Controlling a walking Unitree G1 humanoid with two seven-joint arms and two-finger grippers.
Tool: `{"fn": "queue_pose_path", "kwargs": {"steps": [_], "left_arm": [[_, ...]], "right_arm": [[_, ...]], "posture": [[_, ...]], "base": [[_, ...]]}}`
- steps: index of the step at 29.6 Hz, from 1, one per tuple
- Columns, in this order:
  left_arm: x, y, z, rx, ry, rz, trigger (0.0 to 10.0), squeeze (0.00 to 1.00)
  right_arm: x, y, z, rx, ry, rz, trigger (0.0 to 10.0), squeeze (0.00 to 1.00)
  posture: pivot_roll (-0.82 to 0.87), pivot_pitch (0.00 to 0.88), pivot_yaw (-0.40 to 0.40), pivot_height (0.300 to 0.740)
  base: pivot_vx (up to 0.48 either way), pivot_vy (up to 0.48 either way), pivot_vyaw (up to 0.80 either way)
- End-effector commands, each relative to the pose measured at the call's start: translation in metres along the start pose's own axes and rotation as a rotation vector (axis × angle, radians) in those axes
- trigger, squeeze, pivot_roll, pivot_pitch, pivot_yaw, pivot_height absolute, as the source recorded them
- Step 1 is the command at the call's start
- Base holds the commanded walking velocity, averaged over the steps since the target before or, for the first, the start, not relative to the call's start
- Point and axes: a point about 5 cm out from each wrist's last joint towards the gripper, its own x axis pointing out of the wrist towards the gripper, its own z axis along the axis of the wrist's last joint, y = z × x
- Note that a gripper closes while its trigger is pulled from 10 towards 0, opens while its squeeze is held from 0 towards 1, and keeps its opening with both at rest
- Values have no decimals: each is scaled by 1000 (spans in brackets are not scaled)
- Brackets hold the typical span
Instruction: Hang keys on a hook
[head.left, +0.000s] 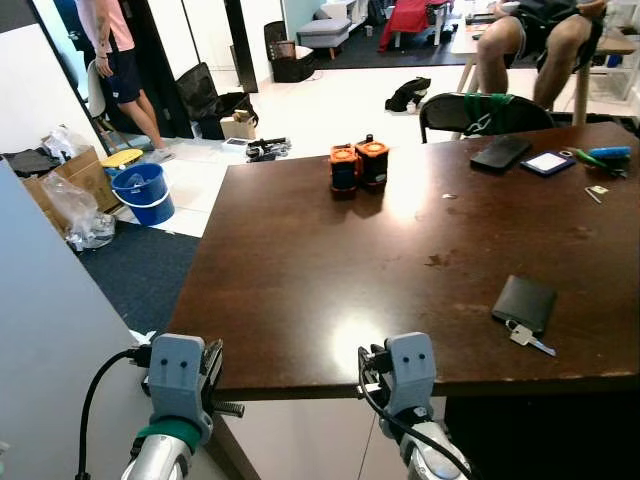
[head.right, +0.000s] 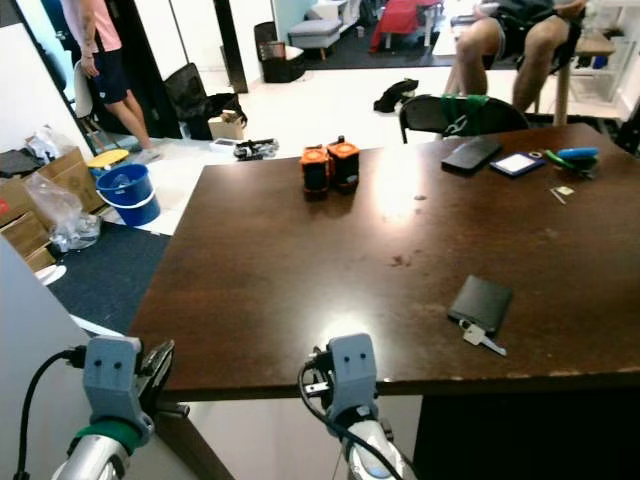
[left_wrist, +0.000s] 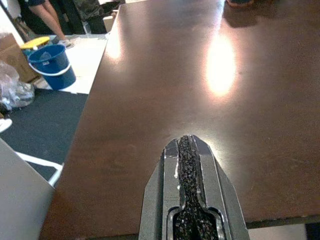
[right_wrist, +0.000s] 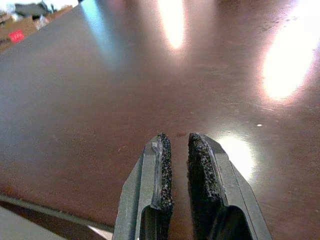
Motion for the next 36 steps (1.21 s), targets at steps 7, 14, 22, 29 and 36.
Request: {"fn": "queue_pose_path", "kwargs": {"steps": [7,14,22,29,36], "left_arm": [[-8,-9,-10,-12,12,43,10000,0],[-9,-26,-10,6,-10,15,10000,0],[-10,-33,-12,7,-9,-3,10000,0],[-10,-34,-11,2,-19,-21,10000,0],[-13,-32,-8,-9,-49,-6,10000,0]], "right_arm": [[-7,-11,-14,15,60,23,10000,0],[-10,-27,-10,8,30,5,10000,0],[-11,-31,-8,-14,26,-3,10000,0],[-11,-32,-8,-6,27,-9,10000,0],[-13,-31,-7,2,20,-9,10000,0]], "posture": [[-82,67,81,740],[-93,79,28,740],[-106,86,38,740],[-118,95,56,740],[-123,108,86,740]], "base": [[0,0,0],[0,0,0],[0,0,0],[0,0,0],[0,0,0]]}}
